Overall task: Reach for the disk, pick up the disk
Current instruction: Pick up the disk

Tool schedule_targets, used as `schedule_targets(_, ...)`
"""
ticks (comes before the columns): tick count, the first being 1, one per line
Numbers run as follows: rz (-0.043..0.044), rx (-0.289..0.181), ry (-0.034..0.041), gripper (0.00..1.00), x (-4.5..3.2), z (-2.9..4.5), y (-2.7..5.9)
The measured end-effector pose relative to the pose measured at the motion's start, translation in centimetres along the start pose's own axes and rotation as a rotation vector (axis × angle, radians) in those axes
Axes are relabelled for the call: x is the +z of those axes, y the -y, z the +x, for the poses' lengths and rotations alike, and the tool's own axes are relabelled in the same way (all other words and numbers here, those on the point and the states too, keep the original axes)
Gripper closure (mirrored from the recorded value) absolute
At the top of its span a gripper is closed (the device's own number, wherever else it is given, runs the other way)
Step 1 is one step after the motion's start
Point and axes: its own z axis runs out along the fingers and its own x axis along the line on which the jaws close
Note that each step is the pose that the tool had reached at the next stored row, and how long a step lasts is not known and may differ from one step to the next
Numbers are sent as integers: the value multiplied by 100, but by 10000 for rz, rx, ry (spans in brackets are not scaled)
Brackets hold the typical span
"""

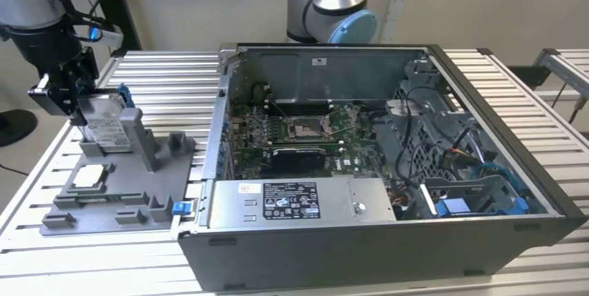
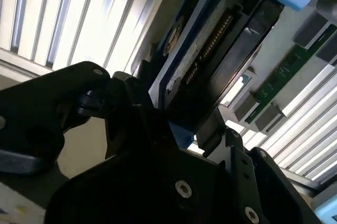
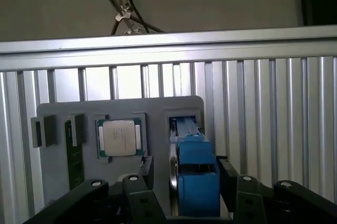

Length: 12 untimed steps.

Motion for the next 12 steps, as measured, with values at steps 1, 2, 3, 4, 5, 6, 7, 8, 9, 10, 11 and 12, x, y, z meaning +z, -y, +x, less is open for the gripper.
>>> schedule_targets(1,0,0,0,0,0,0,0)
schedule_targets(2,0,0,0,0,0,0,0)
schedule_targets(3,1,0,0,0,1,0,0)
schedule_targets(4,1,0,1,0,1,0,0)
schedule_targets(5,1,0,0,0,1,0,0)
schedule_targets(6,1,0,1,0,1,0,0)
schedule_targets(7,1,-1,1,0,3,0,0)
schedule_targets(8,3,0,1,0,6,0,0)
schedule_targets(9,4,-1,2,0,10,0,1)
schedule_targets(10,4,0,2,0,15,0,1)
schedule_targets(11,2,0,1,0,21,0,1)
schedule_targets(12,1,0,1,0,26,0,1)
